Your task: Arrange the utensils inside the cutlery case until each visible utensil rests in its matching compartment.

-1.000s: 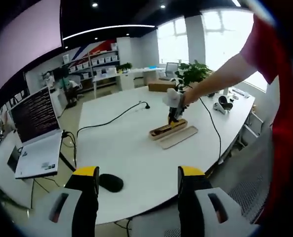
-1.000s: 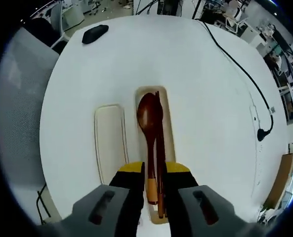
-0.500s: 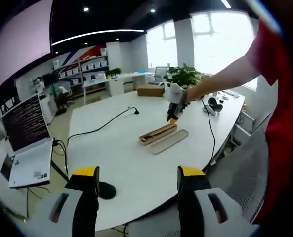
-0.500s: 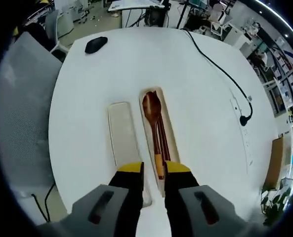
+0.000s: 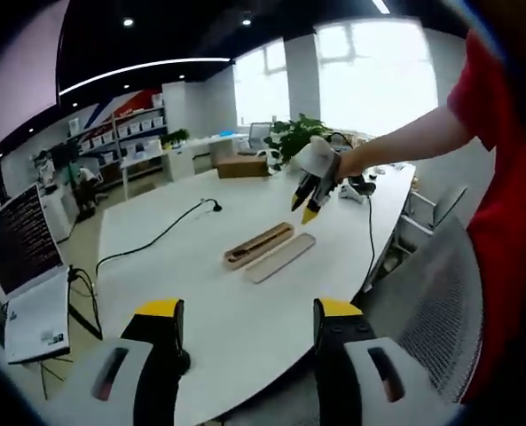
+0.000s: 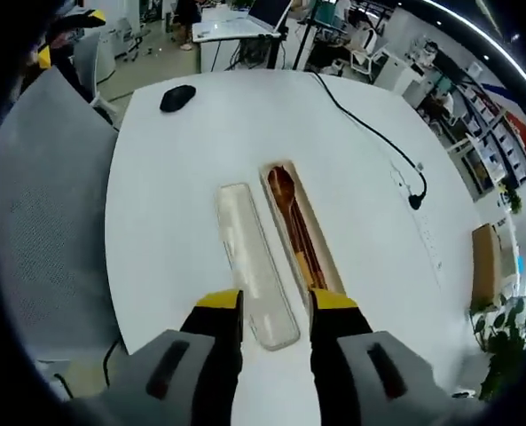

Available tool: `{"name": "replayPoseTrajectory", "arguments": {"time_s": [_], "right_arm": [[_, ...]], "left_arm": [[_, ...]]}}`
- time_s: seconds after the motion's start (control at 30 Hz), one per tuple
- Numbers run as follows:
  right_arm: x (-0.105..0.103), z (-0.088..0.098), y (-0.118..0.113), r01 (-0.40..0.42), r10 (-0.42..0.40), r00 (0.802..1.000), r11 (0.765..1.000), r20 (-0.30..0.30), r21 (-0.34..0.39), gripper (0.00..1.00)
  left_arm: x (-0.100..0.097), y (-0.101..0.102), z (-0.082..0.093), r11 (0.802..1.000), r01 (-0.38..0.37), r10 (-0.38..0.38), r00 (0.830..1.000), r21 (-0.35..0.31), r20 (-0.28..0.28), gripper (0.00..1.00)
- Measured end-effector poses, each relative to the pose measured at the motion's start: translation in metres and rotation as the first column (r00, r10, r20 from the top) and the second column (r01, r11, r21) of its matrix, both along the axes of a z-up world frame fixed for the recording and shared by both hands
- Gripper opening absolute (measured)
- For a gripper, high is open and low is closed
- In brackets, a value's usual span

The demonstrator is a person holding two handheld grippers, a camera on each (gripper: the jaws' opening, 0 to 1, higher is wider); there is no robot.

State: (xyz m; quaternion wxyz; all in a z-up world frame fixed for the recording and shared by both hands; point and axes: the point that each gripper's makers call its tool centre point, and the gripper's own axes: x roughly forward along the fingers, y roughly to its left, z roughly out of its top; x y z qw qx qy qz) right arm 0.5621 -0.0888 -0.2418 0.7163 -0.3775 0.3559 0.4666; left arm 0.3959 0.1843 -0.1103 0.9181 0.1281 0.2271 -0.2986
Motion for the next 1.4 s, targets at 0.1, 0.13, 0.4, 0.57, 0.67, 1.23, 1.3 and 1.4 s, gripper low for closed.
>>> {"name": "replayPoseTrajectory", "arguments": {"time_s": [0.1, 0.13, 0.4, 0.57, 0.67, 1.23, 1.3, 1.4], "right_arm": [[-0.007, 0.006, -0.005, 0.05, -0.051, 0.999, 0.998, 0.012, 0.044, 0.29], [-0.008, 0.008, -0.007, 0.061, -0.062, 0.998, 0.996, 0.014, 0.061, 0.29], [-0.021, 0.017, -0.028, 0.144, -0.15, 0.988, 0.978, 0.026, 0.15, 0.34], [-0.031, 0.026, -0.038, 0.136, -0.147, 0.987, 0.979, 0.064, 0.154, 0.37], [-0.034, 0.034, -0.041, 0.188, -0.206, 0.976, 0.961, 0.07, 0.202, 0.37], [-0.06, 0.044, -0.065, 0.416, -0.451, 0.889, 0.871, 0.085, 0.262, 0.35], [-0.064, 0.046, -0.068, 0.43, -0.469, 0.878, 0.862, 0.097, 0.269, 0.36], [-0.07, 0.042, -0.07, 0.444, -0.478, 0.874, 0.859, 0.09, 0.254, 0.37]], "left_arm": [[0.003, -0.005, 0.003, 1.0, 0.014, -0.014, 1.0, 0.002, 0.006, 0.66], [0.004, -0.006, 0.005, 1.0, 0.02, -0.02, 1.0, -0.001, 0.014, 0.67], [0.005, -0.008, -0.005, 0.999, -0.02, 0.02, 1.0, -0.034, -0.015, 0.71], [0.01, -0.01, -0.016, 0.998, -0.044, 0.042, 0.999, -0.041, -0.035, 0.72], [0.014, -0.018, -0.016, 0.998, -0.047, 0.045, 0.998, -0.039, -0.051, 0.72], [0.081, -0.057, -0.029, 0.979, 0.188, -0.193, 0.979, -0.075, -0.064, 0.78], [0.087, -0.061, -0.033, 0.98, 0.187, -0.191, 0.981, -0.075, -0.047, 0.81], [0.09, -0.067, -0.042, 0.977, 0.197, -0.201, 0.978, -0.083, -0.056, 0.8]]}}
